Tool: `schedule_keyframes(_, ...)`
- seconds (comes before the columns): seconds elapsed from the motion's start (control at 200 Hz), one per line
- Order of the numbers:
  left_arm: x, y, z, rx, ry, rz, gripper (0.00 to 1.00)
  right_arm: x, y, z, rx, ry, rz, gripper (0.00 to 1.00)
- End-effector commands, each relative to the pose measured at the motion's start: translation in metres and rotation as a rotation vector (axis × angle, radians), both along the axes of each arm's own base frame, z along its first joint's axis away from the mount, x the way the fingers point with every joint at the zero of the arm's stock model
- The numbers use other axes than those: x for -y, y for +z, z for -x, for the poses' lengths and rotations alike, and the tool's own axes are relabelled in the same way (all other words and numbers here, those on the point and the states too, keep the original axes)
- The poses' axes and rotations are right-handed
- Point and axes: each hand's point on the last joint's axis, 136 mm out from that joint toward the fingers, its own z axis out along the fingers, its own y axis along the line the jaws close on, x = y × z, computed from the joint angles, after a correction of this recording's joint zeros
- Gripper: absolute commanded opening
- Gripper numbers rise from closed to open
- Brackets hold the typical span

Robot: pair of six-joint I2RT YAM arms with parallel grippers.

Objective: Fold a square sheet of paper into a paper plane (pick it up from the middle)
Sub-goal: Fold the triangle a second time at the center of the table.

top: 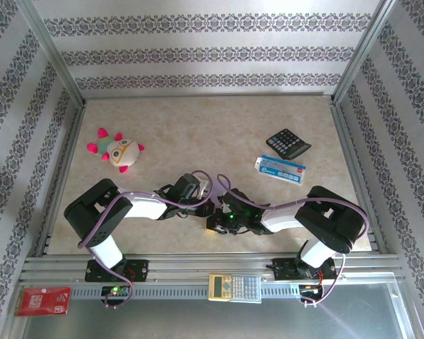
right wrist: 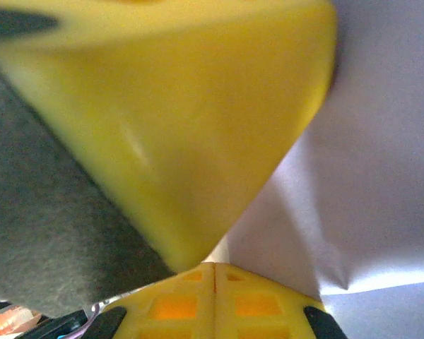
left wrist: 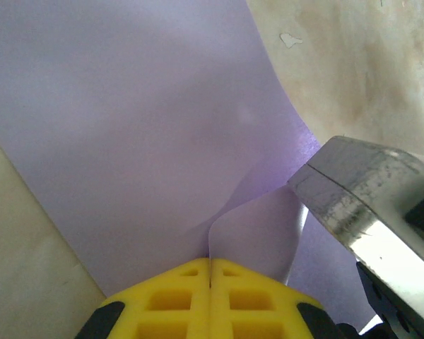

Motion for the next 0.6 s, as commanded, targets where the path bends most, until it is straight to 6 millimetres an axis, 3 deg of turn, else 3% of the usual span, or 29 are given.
schedule_keyframes(0.0, -0.057, -0.07, 0.038, -0.16, 0.047, -0.283, 0.0, 0.006, 0.0, -0.001, -0.015, -0.017, 0.011, 0.0)
schedule_keyframes(0.16, -0.057, -0.07, 0.038, -0.159, 0.045, -0.283, 0.0, 0.014, 0.028, -0.016, 0.05, -0.049, -0.037, 0.0)
schedule_keyframes(0.42, -0.057, -0.07, 0.038, -0.163, 0.045, -0.281, 0.0, 0.056, 0.027, -0.043, 0.09, -0.171, 0.045, 0.0)
schedule_keyframes(0.6, -0.056, -0.07, 0.038, -0.163, 0.048, -0.28, 0.0, 0.056, 0.029, -0.054, 0.1, -0.173, 0.049, 0.0)
